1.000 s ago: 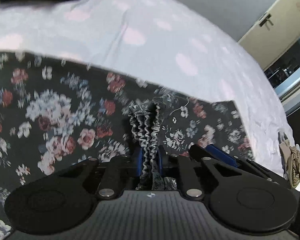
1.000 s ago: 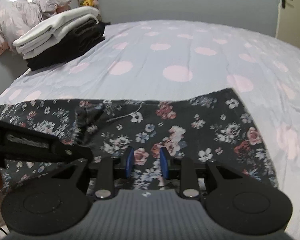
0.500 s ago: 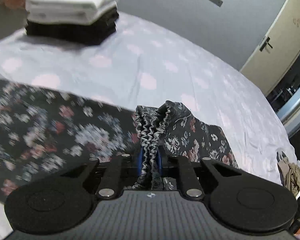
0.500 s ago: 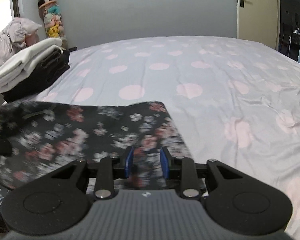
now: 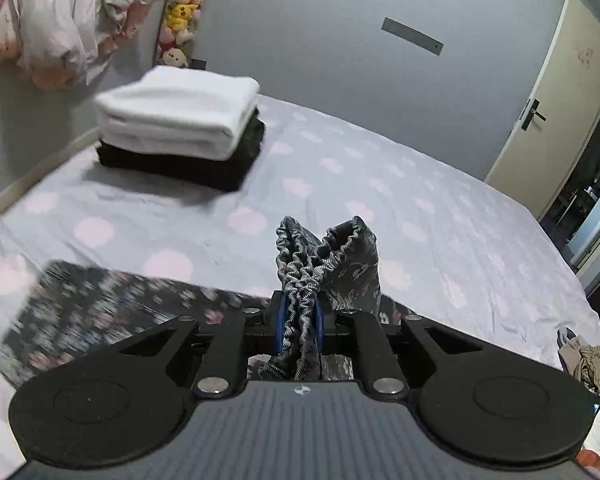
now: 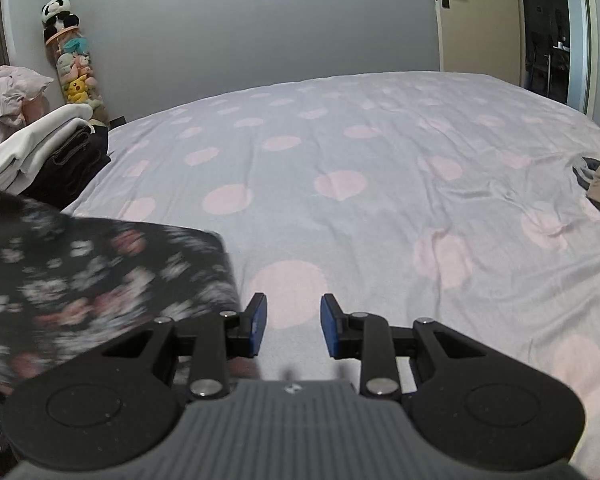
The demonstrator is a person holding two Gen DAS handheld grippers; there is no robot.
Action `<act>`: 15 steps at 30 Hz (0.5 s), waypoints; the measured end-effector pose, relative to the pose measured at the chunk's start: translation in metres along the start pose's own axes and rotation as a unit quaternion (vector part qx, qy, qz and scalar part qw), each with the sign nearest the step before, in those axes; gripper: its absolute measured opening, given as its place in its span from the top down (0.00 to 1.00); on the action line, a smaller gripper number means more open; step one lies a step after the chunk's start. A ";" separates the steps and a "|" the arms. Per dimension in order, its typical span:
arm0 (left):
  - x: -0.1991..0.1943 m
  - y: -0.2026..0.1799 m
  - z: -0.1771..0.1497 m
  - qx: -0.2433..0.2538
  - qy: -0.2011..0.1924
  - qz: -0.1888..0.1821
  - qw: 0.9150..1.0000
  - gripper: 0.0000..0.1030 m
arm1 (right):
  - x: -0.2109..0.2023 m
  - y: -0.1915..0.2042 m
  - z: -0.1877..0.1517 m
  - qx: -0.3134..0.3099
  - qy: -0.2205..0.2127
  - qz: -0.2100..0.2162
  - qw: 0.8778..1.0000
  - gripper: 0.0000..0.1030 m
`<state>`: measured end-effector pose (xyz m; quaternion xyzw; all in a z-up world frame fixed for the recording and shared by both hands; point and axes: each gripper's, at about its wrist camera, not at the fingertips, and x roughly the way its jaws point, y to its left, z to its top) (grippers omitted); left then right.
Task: Fold clothes
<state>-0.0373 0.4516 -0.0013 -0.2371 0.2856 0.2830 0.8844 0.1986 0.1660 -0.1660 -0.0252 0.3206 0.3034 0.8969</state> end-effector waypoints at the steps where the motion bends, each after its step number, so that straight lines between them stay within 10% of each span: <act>1: -0.002 0.006 0.005 0.004 0.004 0.006 1.000 0.84 | 0.000 0.000 0.000 0.000 0.001 0.000 1.000 0.68; 15: 0.009 0.114 0.038 0.016 0.072 0.108 0.991 0.84 | 0.007 -0.001 0.000 0.006 0.012 0.004 1.000 0.68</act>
